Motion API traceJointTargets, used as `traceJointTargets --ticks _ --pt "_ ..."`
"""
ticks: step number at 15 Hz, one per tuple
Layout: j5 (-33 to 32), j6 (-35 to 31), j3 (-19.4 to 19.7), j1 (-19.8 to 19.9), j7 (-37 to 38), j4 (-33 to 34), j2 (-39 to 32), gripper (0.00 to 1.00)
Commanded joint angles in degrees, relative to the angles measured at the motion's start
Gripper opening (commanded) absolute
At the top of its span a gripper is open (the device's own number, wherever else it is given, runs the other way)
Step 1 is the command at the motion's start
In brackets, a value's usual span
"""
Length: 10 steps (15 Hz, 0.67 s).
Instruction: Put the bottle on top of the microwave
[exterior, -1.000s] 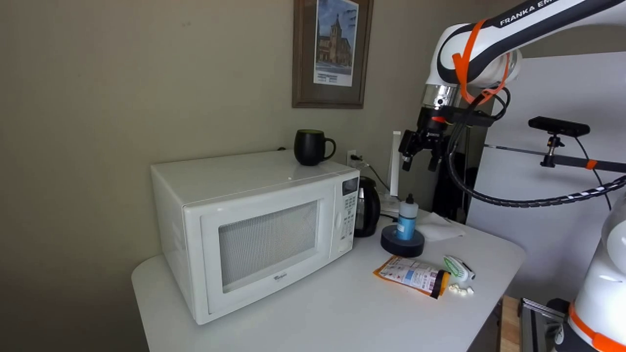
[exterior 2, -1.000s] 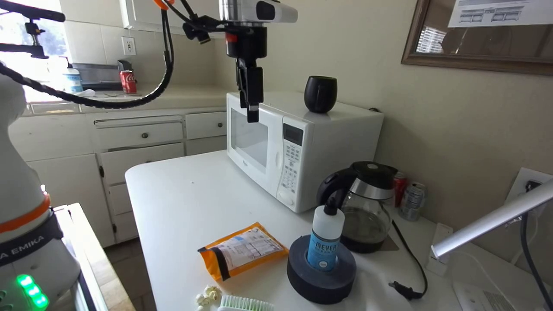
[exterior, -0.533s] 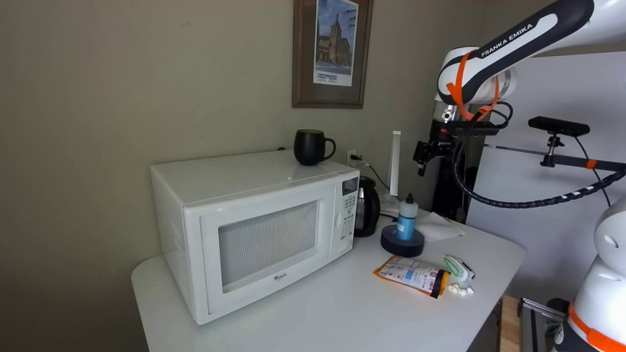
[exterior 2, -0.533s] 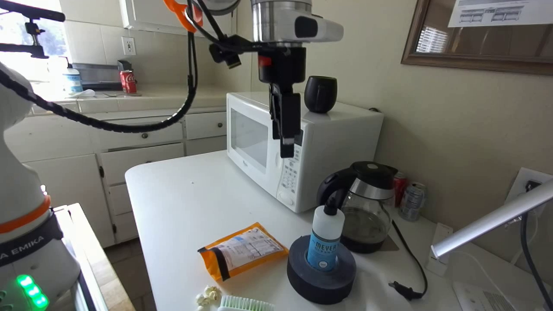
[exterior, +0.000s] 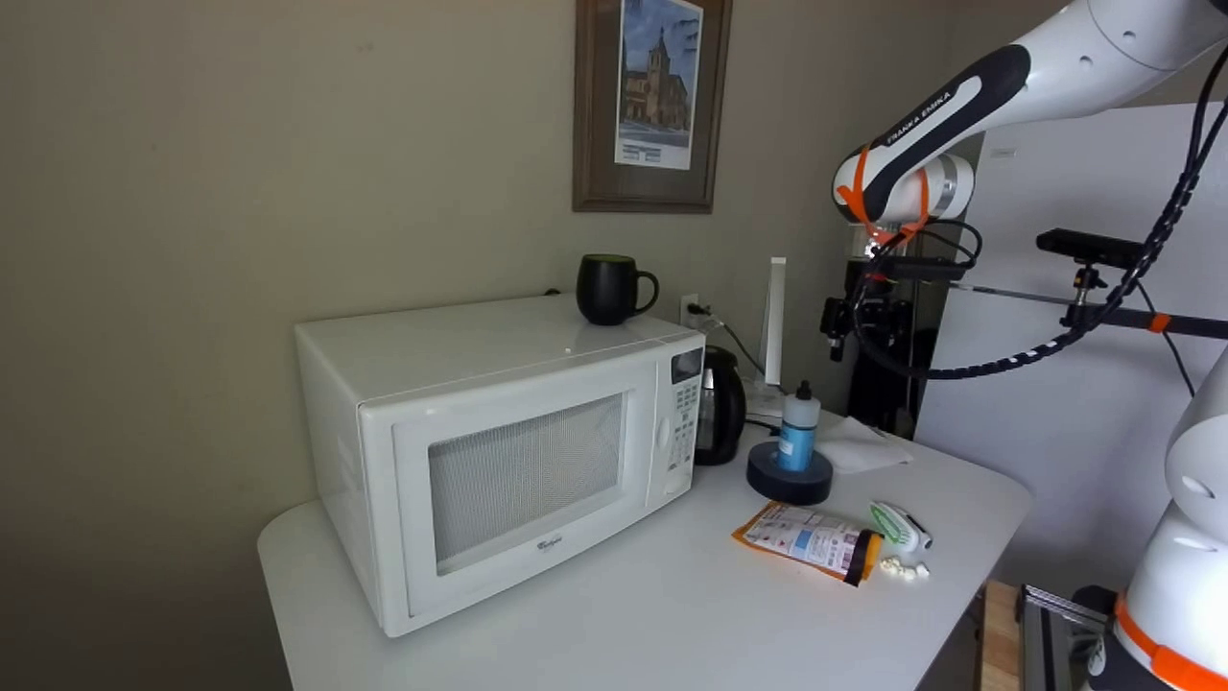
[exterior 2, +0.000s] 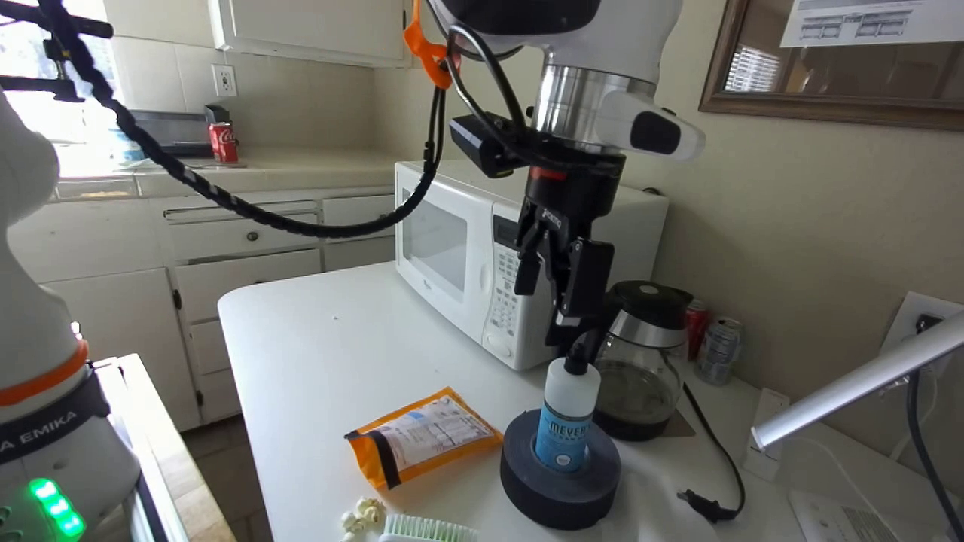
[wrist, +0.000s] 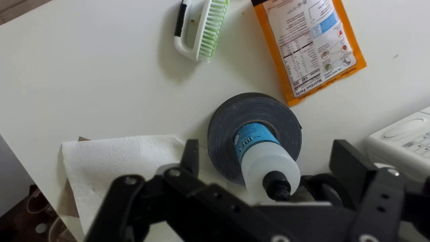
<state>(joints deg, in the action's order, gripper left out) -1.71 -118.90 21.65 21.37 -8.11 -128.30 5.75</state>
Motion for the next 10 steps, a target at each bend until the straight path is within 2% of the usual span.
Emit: traceJointTargets --ticks 1,3,5,7,10 --pt "0.1 0.8 0.1 -0.2 -0.3 1.3 -0.9 1.00" --pt "0.1 1.4 0.0 -0.4 -0.4 2.2 -1.6 1.00" --pt "1.6 -1.6 -0.1 -0.6 -1.1 1.2 -1.9 1.00" --pt "0.4 -8.3 -0.6 -0.9 1.5 -0.3 -2.6 1.00" --pt "1.7 -14.6 -1.1 -1.5 -0.2 -1.3 -5.1 0.99"
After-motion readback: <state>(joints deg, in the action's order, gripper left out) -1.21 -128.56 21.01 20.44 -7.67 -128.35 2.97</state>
